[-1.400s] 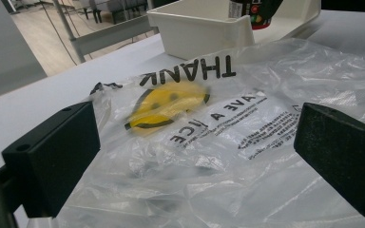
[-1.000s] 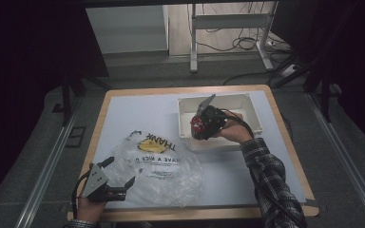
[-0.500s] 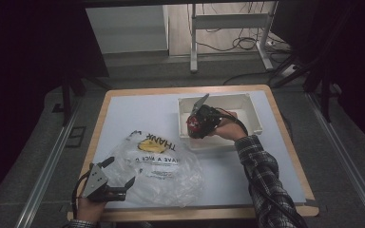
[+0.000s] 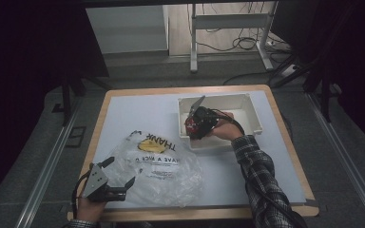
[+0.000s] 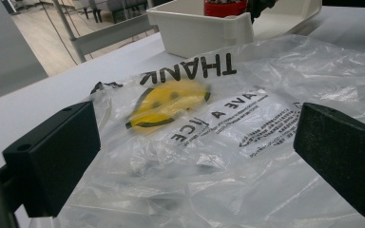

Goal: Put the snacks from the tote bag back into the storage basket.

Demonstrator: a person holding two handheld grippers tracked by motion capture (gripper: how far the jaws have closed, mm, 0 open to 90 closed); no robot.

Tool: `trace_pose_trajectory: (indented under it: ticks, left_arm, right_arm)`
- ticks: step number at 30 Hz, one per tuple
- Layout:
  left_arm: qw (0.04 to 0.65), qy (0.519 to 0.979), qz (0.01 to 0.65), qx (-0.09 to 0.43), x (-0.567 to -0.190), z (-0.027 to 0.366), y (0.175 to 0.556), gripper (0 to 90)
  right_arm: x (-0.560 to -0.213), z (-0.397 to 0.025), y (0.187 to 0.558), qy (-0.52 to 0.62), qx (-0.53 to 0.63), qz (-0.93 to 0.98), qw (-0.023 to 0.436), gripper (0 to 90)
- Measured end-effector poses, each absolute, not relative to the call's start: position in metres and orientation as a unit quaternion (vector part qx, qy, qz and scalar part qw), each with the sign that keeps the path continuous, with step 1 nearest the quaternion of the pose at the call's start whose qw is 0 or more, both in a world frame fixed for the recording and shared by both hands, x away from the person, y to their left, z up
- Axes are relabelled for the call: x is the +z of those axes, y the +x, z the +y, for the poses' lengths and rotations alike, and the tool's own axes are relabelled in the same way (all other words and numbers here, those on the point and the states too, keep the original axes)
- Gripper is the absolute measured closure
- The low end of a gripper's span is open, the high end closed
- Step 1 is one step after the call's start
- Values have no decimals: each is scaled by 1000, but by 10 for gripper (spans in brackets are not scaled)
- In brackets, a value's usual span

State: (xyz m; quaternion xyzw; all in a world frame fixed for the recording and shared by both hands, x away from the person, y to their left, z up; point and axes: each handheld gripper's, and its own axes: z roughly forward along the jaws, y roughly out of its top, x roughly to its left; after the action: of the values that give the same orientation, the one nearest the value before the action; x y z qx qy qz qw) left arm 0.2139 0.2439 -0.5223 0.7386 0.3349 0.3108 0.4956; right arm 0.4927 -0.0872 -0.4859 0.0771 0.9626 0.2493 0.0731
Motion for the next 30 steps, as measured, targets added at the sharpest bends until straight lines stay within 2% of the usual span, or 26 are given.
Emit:
trace_pose_trajectory:
  ticks: [26,30]
  left_arm:
    - [496,738,335,311,-522,244,214,15]
    - [496,739,334,311,-522,244,214,15]
  right_arm:
    - [-503,-82,504,67,270,959,53,254]
    - [-504,-83,505,73,280,956,46,198]
